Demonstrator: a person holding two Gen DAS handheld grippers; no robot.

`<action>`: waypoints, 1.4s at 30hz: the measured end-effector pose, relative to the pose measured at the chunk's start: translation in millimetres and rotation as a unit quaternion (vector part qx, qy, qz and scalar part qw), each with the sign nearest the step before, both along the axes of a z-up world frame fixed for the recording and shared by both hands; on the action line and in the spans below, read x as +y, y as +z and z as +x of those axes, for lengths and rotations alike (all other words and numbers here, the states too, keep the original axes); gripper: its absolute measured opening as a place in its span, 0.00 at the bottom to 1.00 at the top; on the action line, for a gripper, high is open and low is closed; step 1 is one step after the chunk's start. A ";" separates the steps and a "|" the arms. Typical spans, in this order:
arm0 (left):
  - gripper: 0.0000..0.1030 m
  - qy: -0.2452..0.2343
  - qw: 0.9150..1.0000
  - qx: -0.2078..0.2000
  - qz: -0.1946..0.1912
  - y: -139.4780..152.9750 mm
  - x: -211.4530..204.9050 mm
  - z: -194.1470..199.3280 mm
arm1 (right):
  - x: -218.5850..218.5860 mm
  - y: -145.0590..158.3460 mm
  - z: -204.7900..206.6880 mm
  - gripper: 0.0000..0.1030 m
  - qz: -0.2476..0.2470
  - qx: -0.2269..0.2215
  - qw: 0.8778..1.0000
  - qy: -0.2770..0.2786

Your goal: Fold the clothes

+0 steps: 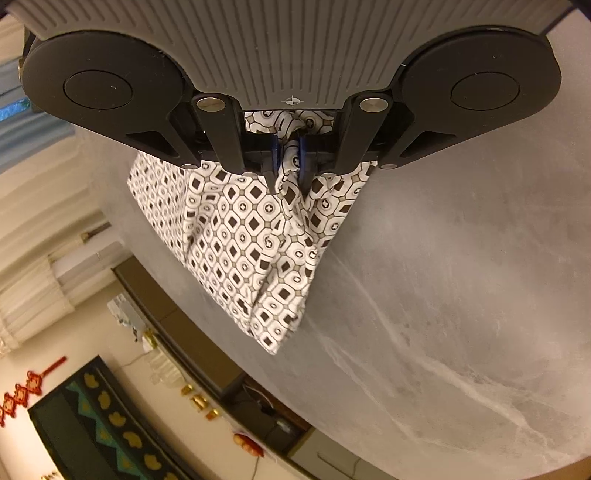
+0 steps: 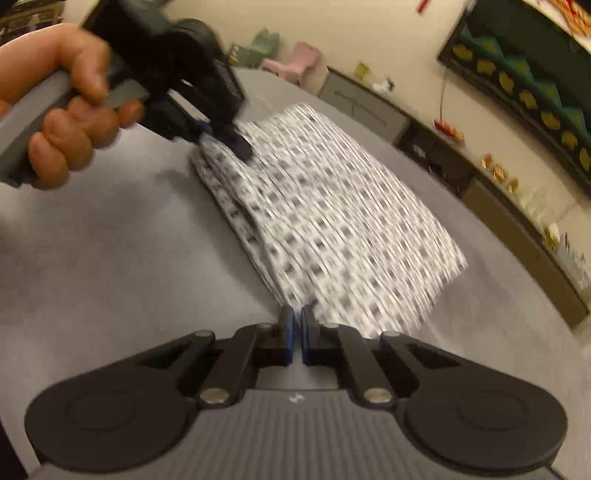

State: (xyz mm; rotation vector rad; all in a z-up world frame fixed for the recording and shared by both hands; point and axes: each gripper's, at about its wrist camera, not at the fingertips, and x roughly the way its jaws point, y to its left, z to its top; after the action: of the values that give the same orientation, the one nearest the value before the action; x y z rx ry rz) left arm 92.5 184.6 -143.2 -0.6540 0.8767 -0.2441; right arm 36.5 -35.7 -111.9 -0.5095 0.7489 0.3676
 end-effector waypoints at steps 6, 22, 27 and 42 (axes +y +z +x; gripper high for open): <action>0.01 -0.021 1.000 -0.015 0.013 20.6 -5.2 -9.6 | -37.5 53.4 3.0 0.15 0.117 -0.003 0.992 -0.039; 0.34 -0.110 0.980 -0.055 0.157 32.0 -54.7 120.8 | -64.7 16.0 156.5 0.54 0.178 0.011 0.966 -0.186; 0.00 -0.087 0.988 -0.048 0.118 30.2 -48.1 129.8 | -89.9 -6.2 168.7 0.02 0.250 0.060 0.952 -0.165; 0.19 -0.090 0.983 -0.068 0.146 55.0 -30.7 133.6 | -132.0 13.2 164.9 0.42 0.311 0.022 0.928 -0.207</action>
State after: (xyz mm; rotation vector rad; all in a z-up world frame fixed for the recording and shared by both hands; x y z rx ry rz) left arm 226.1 153.9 -88.2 -0.2813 0.8193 -0.3110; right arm 201.4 -167.7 -98.7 0.2574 0.7152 0.2020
